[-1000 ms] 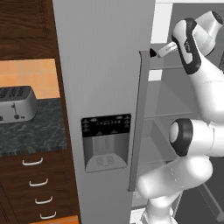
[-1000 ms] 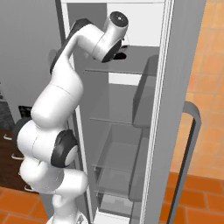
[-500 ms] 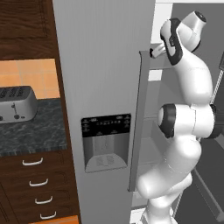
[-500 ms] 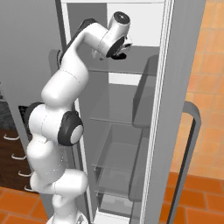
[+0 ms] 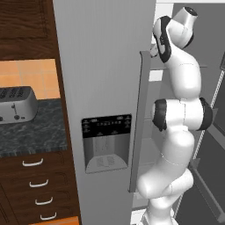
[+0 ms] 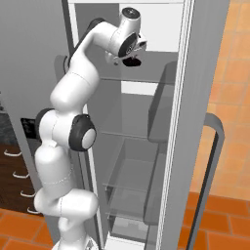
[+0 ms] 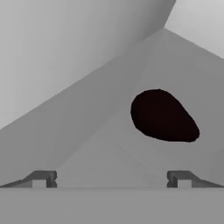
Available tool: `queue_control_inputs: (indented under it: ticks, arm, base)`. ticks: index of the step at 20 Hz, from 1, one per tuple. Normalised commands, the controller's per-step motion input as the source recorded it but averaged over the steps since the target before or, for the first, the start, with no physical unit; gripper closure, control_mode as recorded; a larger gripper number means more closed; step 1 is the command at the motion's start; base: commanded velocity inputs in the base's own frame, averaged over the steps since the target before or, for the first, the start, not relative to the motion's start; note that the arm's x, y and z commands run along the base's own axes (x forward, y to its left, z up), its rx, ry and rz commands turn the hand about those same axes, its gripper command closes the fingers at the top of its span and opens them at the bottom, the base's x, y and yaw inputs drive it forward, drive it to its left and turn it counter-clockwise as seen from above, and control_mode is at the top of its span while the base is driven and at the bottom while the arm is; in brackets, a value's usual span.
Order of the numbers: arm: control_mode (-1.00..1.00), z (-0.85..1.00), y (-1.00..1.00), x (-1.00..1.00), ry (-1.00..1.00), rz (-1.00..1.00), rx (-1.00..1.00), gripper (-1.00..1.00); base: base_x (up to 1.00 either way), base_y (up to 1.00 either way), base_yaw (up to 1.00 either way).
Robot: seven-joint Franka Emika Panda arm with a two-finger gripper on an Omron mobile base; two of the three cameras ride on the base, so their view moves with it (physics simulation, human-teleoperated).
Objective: Place one avocado and one steak in each tupperware on the nearby counter, to pack two identical lunches.
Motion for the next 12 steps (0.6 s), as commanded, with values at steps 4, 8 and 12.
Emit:
queue_control_inputs:
  ticks: [4,8,12]
  arm:
    - [-1.00,-0.27,0.00,0.21,0.00,0.04,-0.01,-1.00]
    - [-1.00,-0.36,0.00,0.24,0.00,0.05,-0.01,-1.00]
    - [-1.00,-0.34,0.00,0.29,0.00,0.04,-0.04,-1.00]
  base:
    - [0.00,0.00,0.00]
    - [0.00,0.00,0.00]
    - [0.00,0.00,0.00]
